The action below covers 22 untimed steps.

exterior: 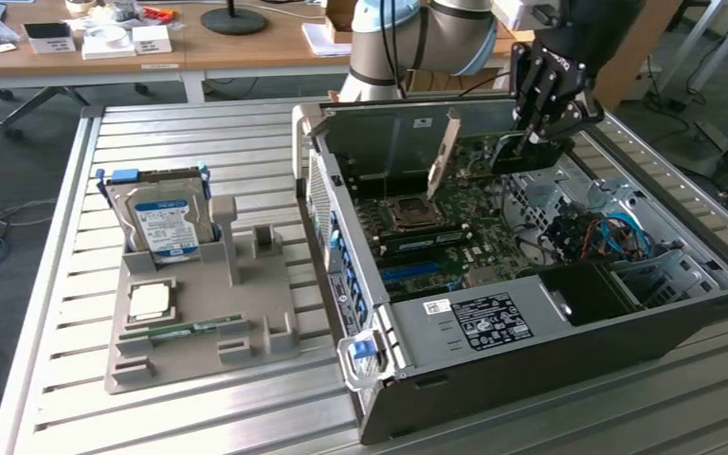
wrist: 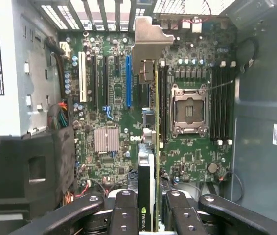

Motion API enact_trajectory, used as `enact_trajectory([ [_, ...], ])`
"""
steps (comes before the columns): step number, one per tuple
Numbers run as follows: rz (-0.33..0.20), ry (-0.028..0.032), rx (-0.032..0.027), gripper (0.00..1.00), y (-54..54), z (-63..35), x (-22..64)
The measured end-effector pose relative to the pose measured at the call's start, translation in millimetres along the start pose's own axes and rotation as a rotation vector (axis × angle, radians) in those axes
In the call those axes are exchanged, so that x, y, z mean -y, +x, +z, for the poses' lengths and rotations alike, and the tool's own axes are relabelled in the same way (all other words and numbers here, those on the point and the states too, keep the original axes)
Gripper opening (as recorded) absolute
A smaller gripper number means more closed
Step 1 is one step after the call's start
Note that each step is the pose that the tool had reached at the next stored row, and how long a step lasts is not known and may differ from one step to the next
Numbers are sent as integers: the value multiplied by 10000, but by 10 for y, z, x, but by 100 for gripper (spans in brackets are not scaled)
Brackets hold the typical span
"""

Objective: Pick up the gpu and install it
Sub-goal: 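Insert the gpu into the slot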

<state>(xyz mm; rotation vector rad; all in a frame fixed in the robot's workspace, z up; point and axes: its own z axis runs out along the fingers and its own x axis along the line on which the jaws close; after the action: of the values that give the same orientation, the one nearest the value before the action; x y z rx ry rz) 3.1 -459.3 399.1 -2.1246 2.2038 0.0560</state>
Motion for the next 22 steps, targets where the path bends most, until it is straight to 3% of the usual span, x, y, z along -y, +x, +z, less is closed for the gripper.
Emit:
enact_trajectory([
  [11, 150, 15, -108, 27, 18, 149, -161],
  [22, 192, 21, -142, 27, 41, 264, -263],
])
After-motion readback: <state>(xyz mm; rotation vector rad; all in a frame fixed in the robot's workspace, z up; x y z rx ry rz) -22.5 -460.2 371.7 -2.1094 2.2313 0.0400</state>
